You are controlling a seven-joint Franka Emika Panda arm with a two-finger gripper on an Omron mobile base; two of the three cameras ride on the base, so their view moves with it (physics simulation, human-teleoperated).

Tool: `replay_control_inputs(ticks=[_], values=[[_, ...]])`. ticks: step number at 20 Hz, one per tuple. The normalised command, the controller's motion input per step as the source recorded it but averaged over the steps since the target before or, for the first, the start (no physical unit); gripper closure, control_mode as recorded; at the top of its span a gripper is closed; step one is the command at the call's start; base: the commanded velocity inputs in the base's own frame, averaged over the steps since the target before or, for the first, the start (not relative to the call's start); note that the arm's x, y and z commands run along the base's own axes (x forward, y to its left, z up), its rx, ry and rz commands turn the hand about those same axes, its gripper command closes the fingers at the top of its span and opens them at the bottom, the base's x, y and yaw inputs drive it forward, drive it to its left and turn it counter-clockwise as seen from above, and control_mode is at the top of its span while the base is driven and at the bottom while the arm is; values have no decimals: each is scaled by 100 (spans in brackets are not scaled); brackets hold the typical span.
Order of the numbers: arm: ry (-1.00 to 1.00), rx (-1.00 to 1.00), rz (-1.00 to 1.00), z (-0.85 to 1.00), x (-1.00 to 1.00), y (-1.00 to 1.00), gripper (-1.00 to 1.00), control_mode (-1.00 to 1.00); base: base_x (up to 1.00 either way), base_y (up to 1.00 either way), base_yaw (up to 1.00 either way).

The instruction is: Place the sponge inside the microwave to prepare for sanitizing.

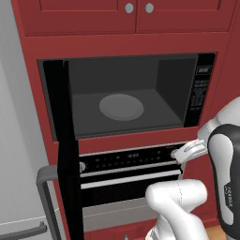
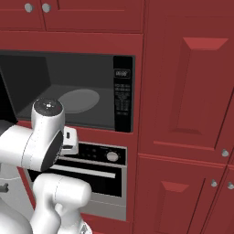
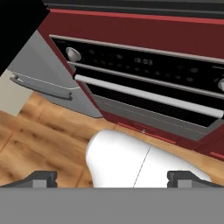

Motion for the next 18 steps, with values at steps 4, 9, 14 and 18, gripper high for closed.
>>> replay_control_inputs(ticks=[4,9,14,18], values=[[0,0,0,0,0,0,-100,-100,0,0,0],[0,0,0,0,0,0,-100,-100,0,0,0],[0,0,0,0,0,0,-100,100,0,0,0],[0,0,0,0,0,0,-100,100,0,0,0]])
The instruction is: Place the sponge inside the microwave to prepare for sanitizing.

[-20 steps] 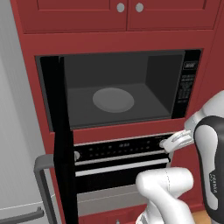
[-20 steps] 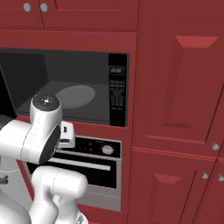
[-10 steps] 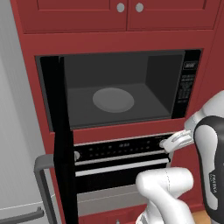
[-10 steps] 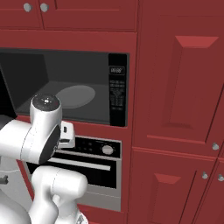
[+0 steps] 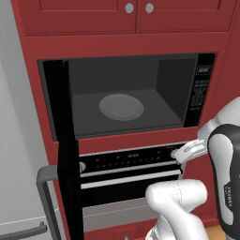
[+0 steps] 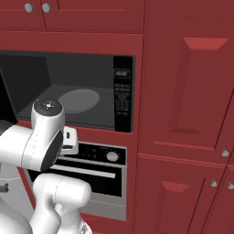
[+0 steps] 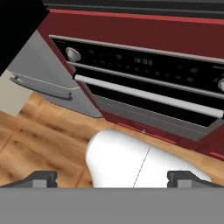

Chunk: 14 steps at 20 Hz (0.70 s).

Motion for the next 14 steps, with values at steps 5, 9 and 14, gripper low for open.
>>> replay_control_inputs(ticks=[5,9,14], values=[[0,0,0,0,0,0,-100,100,-41,1,0],[0,0,0,0,0,0,-100,100,-79,0,-4],[0,0,0,0,0,0,-100,100,-46,0,-10]])
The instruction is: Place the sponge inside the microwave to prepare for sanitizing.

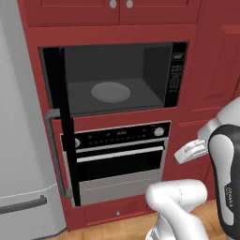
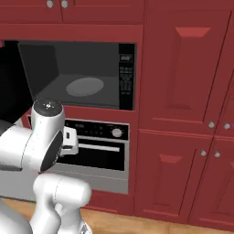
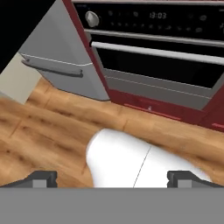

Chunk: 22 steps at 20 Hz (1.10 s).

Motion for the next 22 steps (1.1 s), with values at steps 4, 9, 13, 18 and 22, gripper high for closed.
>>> replay_control_inputs(ticks=[4,9,13,18,22], values=[[0,0,0,0,0,0,-100,100,-3,4,-94],[0,0,0,0,0,0,-100,100,0,5,-100],[0,0,0,0,0,0,-100,100,0,3,-100],[0,0,0,0,0,0,-100,100,0,2,-100],[0,0,0,0,0,0,-100,100,0,2,-100]])
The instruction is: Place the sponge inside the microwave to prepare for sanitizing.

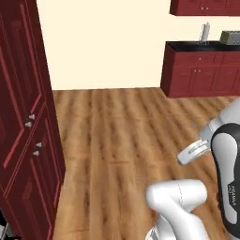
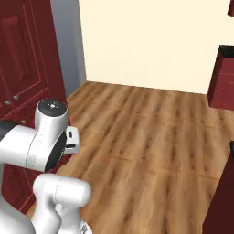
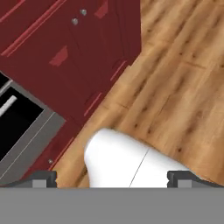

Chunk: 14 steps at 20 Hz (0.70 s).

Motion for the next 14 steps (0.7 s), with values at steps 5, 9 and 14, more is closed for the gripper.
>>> replay_control_inputs(ticks=[5,9,14], values=[[0,0,0,0,0,0,-100,100,0,4,-100],[0,0,0,0,0,0,-100,100,0,7,-100],[0,0,0,0,0,0,-100,100,1,8,-99]])
